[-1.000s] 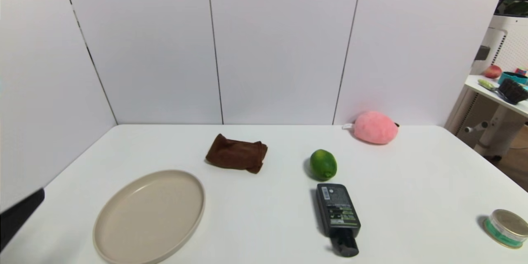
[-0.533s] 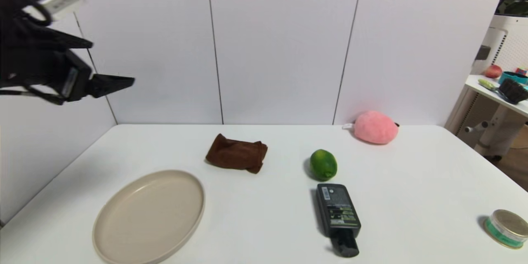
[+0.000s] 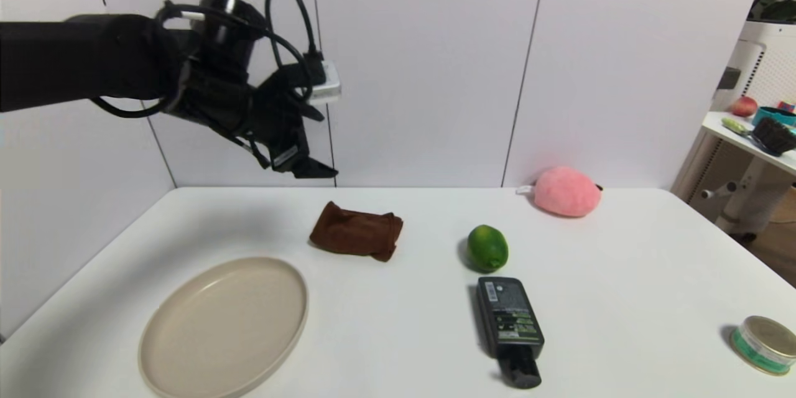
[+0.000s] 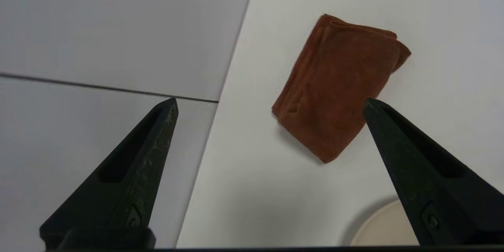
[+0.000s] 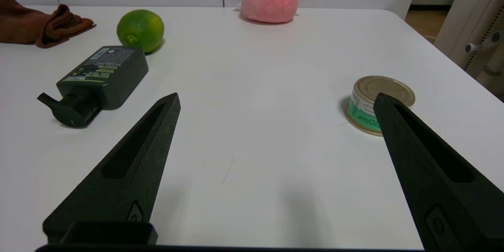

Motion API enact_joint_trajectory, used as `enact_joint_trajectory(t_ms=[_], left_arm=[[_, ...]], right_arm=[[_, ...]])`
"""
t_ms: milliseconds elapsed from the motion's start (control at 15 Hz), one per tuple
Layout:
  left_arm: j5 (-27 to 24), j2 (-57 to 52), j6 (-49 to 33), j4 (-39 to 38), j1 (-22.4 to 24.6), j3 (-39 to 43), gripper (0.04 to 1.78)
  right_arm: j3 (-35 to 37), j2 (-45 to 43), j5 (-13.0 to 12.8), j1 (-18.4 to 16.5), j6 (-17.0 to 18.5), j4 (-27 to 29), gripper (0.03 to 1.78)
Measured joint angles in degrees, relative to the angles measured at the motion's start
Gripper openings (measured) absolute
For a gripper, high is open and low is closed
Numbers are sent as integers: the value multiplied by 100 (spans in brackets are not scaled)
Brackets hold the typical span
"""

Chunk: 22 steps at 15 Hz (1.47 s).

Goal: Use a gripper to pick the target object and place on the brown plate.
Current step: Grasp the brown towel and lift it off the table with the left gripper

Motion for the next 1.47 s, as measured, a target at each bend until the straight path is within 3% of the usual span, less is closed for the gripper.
enact_joint_trajectory(t_ms=[600, 933, 1467], left_arm=[[-17, 1554, 372, 229, -76, -703, 169], [-110, 1876, 363, 756, -78, -778, 169], [-491, 2414, 328, 703, -89, -850, 169]], right_arm=[[0, 0, 0, 0, 0, -2, 169], [0, 0, 2, 0, 0, 0, 169], [0, 0, 0, 0, 0, -2, 169]])
